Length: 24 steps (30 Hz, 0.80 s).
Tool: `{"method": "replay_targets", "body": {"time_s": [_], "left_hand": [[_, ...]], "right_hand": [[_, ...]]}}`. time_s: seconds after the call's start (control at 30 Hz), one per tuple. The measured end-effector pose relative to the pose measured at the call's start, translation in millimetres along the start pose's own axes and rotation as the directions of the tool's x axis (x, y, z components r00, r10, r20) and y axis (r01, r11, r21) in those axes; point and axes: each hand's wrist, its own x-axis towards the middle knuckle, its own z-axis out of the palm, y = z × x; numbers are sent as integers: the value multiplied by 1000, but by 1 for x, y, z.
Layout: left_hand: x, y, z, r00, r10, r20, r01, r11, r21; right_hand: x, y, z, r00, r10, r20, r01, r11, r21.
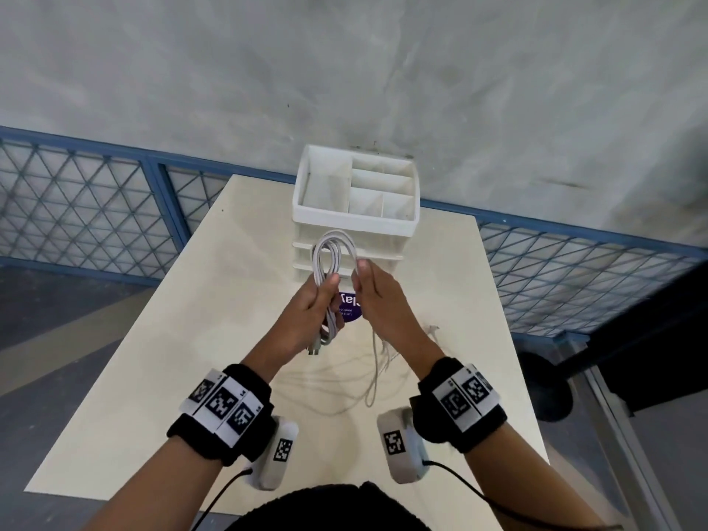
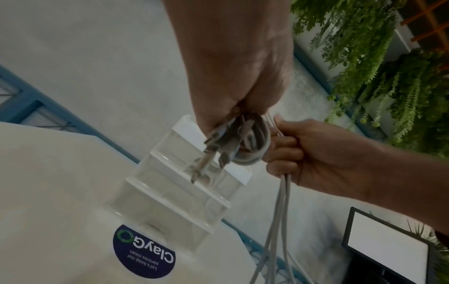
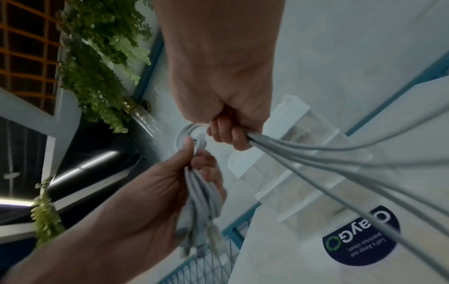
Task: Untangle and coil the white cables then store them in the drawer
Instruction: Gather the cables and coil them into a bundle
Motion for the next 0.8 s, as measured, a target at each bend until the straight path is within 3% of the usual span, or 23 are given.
{"method": "replay_targets", "body": {"time_s": [0.17, 0.4, 0.7, 0.8], "left_hand": [[-1, 10, 9, 996, 76, -53, -77, 997, -13], [2, 5, 14, 995, 31, -93, -45, 988, -148], [4, 2, 10, 999, -44, -20, 29, 877, -479], [9, 5, 10, 989, -97, -114, 19, 837, -547]], "right_hand": [[-6, -11, 4, 995, 50, 89, -54, 998, 43], [4, -13, -4, 970, 82, 227, -67, 995, -72], [4, -12, -6, 883, 239, 404, -298, 950, 90], [0, -7, -1, 874, 190, 447, -316, 922, 226]]}}
